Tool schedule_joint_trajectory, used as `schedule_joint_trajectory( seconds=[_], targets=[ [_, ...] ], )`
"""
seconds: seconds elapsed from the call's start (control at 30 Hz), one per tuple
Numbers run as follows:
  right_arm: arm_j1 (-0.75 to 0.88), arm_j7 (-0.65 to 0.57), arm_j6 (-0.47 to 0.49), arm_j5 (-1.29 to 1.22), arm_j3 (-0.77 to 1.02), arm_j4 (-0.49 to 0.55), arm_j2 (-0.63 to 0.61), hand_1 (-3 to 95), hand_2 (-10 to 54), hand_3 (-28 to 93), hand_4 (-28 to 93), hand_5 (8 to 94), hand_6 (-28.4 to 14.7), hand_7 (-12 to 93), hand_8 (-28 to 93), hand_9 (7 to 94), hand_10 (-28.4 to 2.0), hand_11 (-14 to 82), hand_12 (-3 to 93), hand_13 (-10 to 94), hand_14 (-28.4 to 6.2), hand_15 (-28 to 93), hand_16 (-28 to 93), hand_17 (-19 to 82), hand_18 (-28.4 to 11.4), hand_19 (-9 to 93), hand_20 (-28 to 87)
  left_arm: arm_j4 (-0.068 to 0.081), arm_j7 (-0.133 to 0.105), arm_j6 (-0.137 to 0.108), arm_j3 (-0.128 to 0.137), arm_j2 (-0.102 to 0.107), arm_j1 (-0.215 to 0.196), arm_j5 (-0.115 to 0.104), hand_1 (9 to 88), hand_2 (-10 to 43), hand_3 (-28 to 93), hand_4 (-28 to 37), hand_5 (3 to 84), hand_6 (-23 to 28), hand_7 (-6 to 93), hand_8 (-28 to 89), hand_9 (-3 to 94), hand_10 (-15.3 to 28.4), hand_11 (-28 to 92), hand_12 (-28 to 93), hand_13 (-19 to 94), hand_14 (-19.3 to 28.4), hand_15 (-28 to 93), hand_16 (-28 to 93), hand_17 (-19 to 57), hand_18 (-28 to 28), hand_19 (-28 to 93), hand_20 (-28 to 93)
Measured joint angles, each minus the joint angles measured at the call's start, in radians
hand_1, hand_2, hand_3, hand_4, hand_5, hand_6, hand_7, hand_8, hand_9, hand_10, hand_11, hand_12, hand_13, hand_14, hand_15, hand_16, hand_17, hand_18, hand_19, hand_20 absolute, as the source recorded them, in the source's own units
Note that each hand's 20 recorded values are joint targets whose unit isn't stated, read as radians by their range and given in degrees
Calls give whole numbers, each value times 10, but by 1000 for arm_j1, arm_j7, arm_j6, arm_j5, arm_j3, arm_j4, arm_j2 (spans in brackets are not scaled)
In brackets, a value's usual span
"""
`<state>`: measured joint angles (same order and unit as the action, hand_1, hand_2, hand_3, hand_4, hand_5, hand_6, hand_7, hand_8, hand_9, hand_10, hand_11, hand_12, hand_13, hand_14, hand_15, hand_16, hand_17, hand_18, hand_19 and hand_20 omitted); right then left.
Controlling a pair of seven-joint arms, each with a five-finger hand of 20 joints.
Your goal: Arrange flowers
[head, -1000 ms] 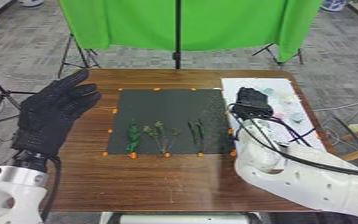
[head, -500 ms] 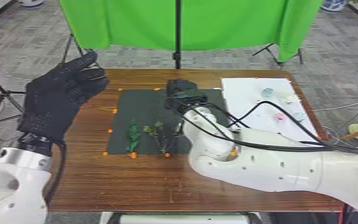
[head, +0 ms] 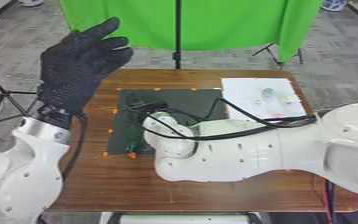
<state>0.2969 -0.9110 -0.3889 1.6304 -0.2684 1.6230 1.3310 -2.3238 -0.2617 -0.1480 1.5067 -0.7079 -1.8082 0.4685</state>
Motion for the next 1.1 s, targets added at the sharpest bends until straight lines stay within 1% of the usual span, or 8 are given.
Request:
schedule_joint_trajectory(
  seconds=[0.17, 0.27, 0.37, 0.47, 0.53, 0.6, 0.77, 1.1],
  targets=[
    [-24, 34, -11, -34, 4, 0, 29, 554, -95, 677, -283, 829, 29, 237, 27, 936, -54, 140, 289, 856, -20, 557, 208, 373, -136, 922, -105, -7, 13, -6, 12, 7, 10, 10, 215, 82, 773, -230, 407, 122, 127, -82, 345, 227, 319, 114, 245, 284, 546, -107, -66, 284, 673, 45],
    [-24, 77, 0, -63, 9, -3, 36, 553, -95, 664, -283, 825, 40, 237, 23, 937, -49, 137, 285, 848, -19, 566, 205, 365, -134, 919, -95, -16, 10, -21, 15, 13, 7, 10, 215, 82, 772, -230, 407, 122, 127, -83, 344, 228, 319, 114, 245, 284, 546, -106, -66, 284, 672, 43],
    [-27, 96, 4, -75, -8, -4, 45, 556, -95, 652, -283, 824, 46, 229, 11, 936, -47, 128, 279, 835, -20, 574, 201, 353, -132, 908, -87, -26, -15, -28, 24, 28, -12, 9, 216, 82, 772, -231, 408, 122, 127, -83, 344, 228, 319, 113, 245, 284, 546, -106, -66, 284, 672, 42],
    [-30, 97, 3, -88, -22, -1, 48, 558, -95, 642, -283, 823, 52, 212, 0, 937, -43, 102, 280, 827, -19, 583, 183, 344, -132, 884, -33, -28, -72, -33, 23, 54, -34, 4, 217, 82, 771, -231, 408, 122, 127, -83, 344, 228, 320, 114, 244, 284, 547, -106, -66, 284, 672, 40],
    [-29, 99, 3, -94, -22, -1, 48, 556, -95, 637, -283, 818, 55, 201, -6, 934, -42, 92, 274, 826, -20, 582, 184, 342, -131, 878, -15, -28, -97, -35, 23, 69, -42, 1, 217, 82, 772, -230, 408, 123, 127, -83, 344, 228, 320, 114, 244, 284, 548, -106, -66, 284, 672, 39],
    [-29, 99, 3, -103, -24, -1, 48, 553, -95, 632, -283, 810, 57, 194, -12, 926, -39, 66, 270, 824, -20, 581, 186, 339, -131, 871, 5, -28, -103, -36, 26, 77, -46, -1, 217, 82, 772, -229, 408, 123, 127, -82, 344, 228, 320, 114, 244, 284, 548, -106, -67, 284, 672, 37],
    [-32, 99, 10, -132, -31, -3, 46, 543, -95, 606, -283, 773, 59, 184, -34, 895, -39, 73, 246, 814, -21, 584, 182, 329, -133, 861, 36, -28, -105, -36, 29, 82, -49, -7, 219, 82, 772, -228, 409, 123, 127, -82, 344, 228, 320, 114, 244, 284, 549, -107, -67, 284, 672, 34],
    [-25, 99, 33, -177, -14, -2, 44, 542, -94, 550, -283, 731, 54, 182, -46, 857, -43, 99, 210, 807, -23, 590, 178, 322, -132, 857, 50, -29, -126, -36, 48, 96, -85, -14, 218, 81, 774, -226, 411, 124, 128, -83, 345, 228, 323, 113, 244, 284, 550, -107, -68, 284, 675, 26]
  ],
)
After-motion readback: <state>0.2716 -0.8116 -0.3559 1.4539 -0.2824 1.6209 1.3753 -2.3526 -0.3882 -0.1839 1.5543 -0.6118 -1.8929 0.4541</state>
